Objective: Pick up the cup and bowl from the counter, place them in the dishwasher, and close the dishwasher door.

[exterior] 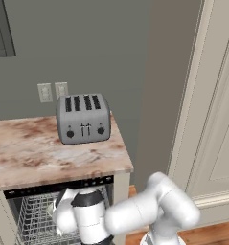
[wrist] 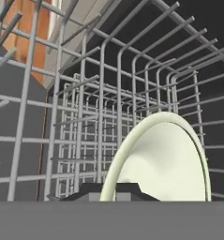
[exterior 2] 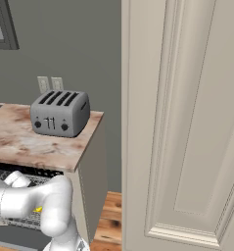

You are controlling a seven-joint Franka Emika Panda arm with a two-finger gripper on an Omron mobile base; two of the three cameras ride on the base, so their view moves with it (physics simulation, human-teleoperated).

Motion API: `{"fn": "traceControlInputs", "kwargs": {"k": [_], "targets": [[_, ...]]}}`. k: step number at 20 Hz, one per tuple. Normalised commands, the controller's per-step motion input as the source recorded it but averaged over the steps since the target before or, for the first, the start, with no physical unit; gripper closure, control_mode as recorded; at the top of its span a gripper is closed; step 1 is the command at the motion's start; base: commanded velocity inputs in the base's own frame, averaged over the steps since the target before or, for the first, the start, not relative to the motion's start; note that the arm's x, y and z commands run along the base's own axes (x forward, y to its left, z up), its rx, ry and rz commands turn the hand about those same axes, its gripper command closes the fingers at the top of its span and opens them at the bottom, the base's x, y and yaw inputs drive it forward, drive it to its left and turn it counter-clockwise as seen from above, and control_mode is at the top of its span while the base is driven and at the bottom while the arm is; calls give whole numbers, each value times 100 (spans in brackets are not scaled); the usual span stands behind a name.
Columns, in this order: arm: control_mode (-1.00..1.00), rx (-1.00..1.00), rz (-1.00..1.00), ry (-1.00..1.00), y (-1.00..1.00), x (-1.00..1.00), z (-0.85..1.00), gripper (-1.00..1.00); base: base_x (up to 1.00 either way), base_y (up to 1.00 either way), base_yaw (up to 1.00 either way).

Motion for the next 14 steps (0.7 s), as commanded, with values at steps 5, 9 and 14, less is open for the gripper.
{"fn": "traceControlInputs", "kwargs": {"k": [5,9,14], "targets": [[-100,-2,0,0,5,5,-49,100,0,0,0],[-100,0,0,0,7,1,-49,100,0,0,0],[-100,0,0,0,7,0,-43,100,0,0,0]]}}
